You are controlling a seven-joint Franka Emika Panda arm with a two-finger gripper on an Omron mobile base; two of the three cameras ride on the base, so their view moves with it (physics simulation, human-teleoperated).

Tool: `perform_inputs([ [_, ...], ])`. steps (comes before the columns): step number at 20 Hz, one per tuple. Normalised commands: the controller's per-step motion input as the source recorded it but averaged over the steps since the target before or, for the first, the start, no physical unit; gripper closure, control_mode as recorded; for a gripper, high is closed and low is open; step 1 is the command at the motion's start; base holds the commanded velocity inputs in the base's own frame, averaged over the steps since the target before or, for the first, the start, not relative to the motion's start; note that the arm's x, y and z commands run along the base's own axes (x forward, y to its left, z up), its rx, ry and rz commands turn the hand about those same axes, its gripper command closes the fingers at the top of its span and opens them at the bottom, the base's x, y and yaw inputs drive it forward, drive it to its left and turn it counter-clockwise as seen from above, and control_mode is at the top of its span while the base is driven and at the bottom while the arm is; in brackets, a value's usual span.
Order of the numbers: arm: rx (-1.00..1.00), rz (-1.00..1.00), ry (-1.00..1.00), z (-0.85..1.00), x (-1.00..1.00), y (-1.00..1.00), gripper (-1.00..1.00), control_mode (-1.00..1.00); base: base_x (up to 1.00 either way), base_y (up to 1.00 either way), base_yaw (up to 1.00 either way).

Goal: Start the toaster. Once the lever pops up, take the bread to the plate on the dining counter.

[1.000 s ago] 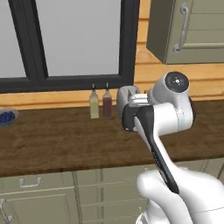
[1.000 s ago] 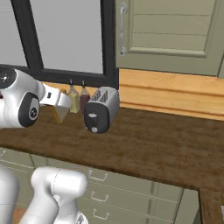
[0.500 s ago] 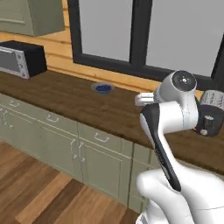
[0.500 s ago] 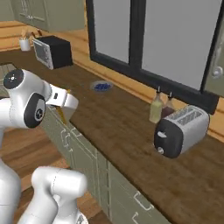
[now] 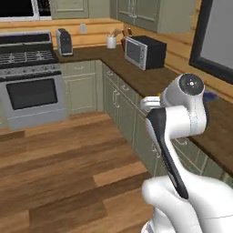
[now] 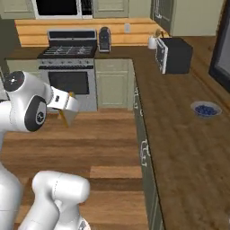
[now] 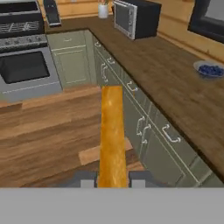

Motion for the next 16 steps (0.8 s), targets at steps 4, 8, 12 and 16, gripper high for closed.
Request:
perform_inputs([
  [4, 0.0, 0.0, 0.0, 0.0, 0.0, 0.0, 1.0, 1.0, -0.09, 0.0, 1.0],
  [8, 0.0, 0.0, 0.0, 0.0, 0.0, 0.0, 1.0, 1.0, -0.09, 0.0, 1.0],
  [12, 0.0, 0.0, 0.0, 0.0, 0.0, 0.0, 1.0, 1.0, -0.1, 0.0, 1.0],
  [16, 0.0, 0.0, 0.0, 0.0, 0.0, 0.0, 1.0, 1.0, -0.01, 0.0, 1.0],
])
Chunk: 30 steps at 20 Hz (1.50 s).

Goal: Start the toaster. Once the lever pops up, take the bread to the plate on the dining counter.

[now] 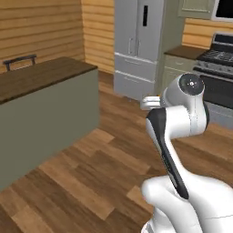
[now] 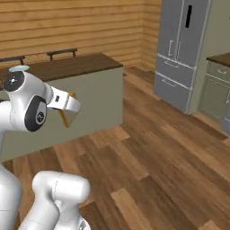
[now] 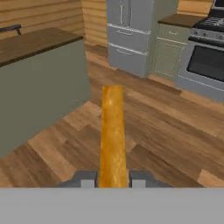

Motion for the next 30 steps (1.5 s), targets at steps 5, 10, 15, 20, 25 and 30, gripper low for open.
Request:
perform_inputs([
  [5, 0.0, 0.0, 0.0, 0.0, 0.0, 0.0, 1.0, 1.0, 0.7, -0.02, 0.71],
  [10, 0.0, 0.0, 0.0, 0.0, 0.0, 0.0, 1.0, 1.0, 1.0, 0.0, 0.22],
  [15, 0.0, 0.0, 0.0, 0.0, 0.0, 0.0, 1.0, 1.0, 1.0, 0.0, 0.27],
  [20, 0.0, 0.0, 0.0, 0.0, 0.0, 0.0, 1.0, 1.0, 1.0, 0.0, 0.5],
  [25, 0.0, 0.0, 0.0, 0.0, 0.0, 0.0, 1.0, 1.0, 1.0, -0.04, 0.47],
  [30, 0.0, 0.0, 0.0, 0.0, 0.0, 0.0, 1.0, 1.0, 1.0, -0.33, 0.35],
])
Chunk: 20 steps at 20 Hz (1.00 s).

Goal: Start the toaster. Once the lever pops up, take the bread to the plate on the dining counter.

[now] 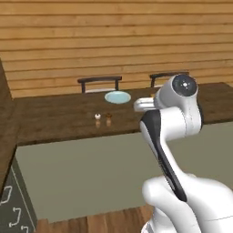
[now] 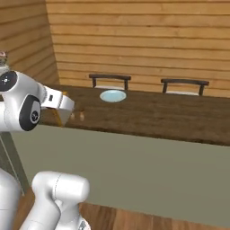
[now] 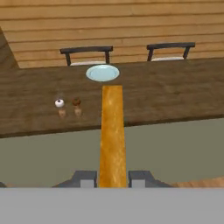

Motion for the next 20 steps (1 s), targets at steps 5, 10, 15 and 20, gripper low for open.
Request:
perform_inputs([
  [5, 0.0, 0.0, 0.0, 0.0, 0.0, 0.0, 1.0, 1.0, 1.0, -0.57, 0.27],
  [10, 0.0, 0.0, 0.0, 0.0, 0.0, 0.0, 1.0, 1.0, 0.91, -0.32, 0.18],
  [15, 0.0, 0.0, 0.0, 0.0, 0.0, 0.0, 1.0, 1.0, 0.89, -0.03, 0.14],
  [20, 0.0, 0.0, 0.0, 0.0, 0.0, 0.0, 1.0, 1.0, 0.78, 0.0, 0.13],
])
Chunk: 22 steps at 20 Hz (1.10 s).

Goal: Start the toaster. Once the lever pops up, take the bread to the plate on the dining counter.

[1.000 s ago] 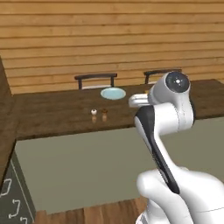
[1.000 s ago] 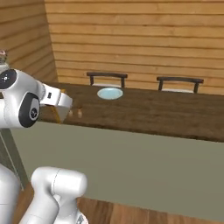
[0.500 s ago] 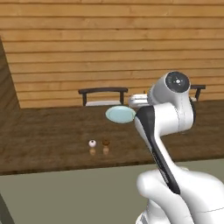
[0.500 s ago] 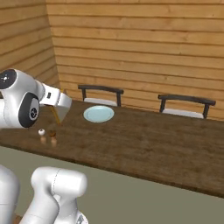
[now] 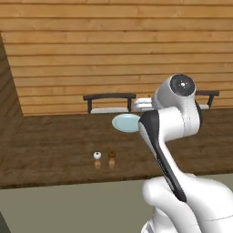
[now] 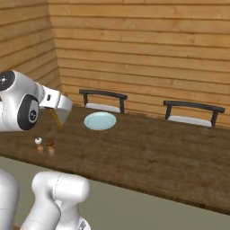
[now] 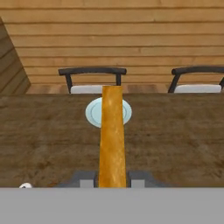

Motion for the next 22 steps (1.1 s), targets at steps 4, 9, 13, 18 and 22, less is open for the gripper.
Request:
perform_inputs([
  [4, 0.0, 0.0, 0.0, 0.0, 0.0, 0.0, 1.0, 1.0, 0.48, 0.0, 0.1],
  [9, 0.02, 0.04, 0.01, 0.0, 0.07, -0.12, 1.0, -1.0, 0.23, -0.04, 0.06],
  [13, 0.14, 0.23, 0.13, 0.0, 0.56, -0.58, 1.0, -1.0, 0.0, 0.0, 0.0],
  [18, 0.19, 0.25, 0.2, -0.03, 0.91, -0.54, 1.0, -1.0, 0.0, 0.0, 0.0],
  [22, 0.07, 0.19, 0.22, -0.42, 1.0, -0.3, 1.0, -1.0, 0.0, 0.0, 0.0],
])
